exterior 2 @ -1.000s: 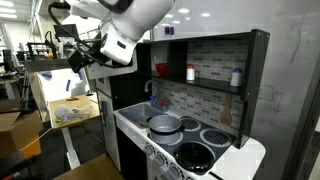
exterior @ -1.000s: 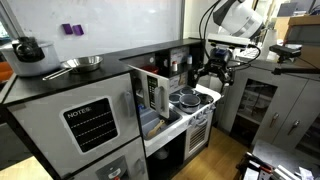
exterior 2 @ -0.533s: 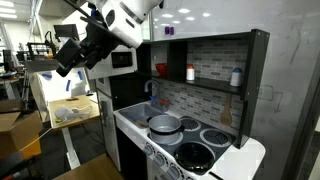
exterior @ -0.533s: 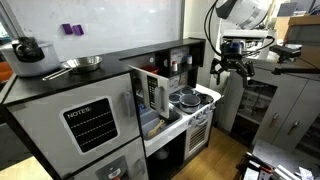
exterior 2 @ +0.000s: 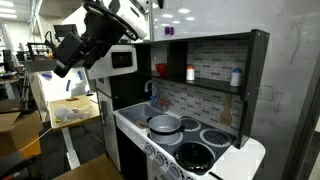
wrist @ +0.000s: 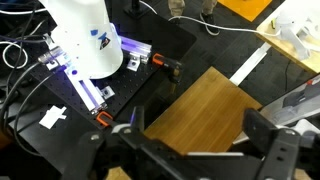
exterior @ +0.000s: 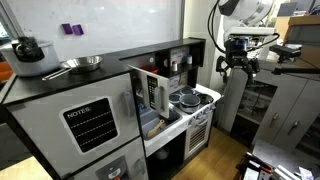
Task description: Open the left door of the top cabinet.
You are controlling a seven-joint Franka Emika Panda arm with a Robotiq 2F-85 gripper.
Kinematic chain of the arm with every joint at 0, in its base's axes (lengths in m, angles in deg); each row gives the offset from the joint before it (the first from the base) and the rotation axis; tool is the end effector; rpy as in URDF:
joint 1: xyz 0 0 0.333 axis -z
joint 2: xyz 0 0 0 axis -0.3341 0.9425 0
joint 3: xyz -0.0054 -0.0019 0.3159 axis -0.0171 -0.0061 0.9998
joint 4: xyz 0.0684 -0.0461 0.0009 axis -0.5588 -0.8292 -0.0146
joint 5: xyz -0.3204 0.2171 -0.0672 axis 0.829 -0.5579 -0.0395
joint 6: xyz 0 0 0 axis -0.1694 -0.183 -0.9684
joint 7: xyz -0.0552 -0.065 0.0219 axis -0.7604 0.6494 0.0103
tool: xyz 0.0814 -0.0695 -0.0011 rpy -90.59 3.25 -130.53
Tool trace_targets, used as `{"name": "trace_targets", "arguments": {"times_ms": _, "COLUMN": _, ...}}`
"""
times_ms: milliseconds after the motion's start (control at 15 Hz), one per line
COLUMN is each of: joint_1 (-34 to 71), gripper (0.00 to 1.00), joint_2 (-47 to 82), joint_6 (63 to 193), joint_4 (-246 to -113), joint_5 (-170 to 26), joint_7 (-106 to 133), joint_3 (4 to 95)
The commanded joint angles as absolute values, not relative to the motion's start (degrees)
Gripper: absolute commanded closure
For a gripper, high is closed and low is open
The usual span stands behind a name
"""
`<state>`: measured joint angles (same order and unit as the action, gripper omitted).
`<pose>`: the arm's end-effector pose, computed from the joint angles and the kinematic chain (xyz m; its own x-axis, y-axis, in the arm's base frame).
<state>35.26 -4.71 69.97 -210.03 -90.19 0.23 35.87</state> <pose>0.3759 -0.2106 0.4179 0.4616 -0.5550 -0.6920 -0.8021 -0.5943 -0.0585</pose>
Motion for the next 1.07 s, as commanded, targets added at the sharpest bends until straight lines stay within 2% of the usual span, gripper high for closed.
{"name": "trace_targets", "arguments": {"times_ms": 0, "joint_1": 35.84, "gripper": 0.00, "joint_2": -4.61, "joint_6": 69.81, "joint_4": -209.87, "joint_5": -90.20, "joint_7": 0.31, "joint_3": 36.40}}
{"name": "trace_targets", "arguments": {"times_ms": 400, "joint_1": 34.89, "gripper": 0.00, "joint_2": -6.82, "joint_6": 74.78, "joint_4": -210.26, "joint_5": -83.65, "joint_7": 0.77, "joint_3": 38.09}}
{"name": "trace_targets", "arguments": {"times_ms": 933, "joint_1": 32.94, "gripper": 0.00, "joint_2": -16.68, "joint_6": 82.49, "joint_4": -215.27, "joint_5": -75.18, "joint_7": 3.21, "joint_3": 42.36}}
{"name": "trace_targets", "arguments": {"times_ms": 1000, "joint_1": 33.15, "gripper": 0.00, "joint_2": -13.83, "joint_6": 78.96, "joint_4": -212.32, "joint_5": -76.71, "joint_7": 1.70, "joint_3": 42.09}}
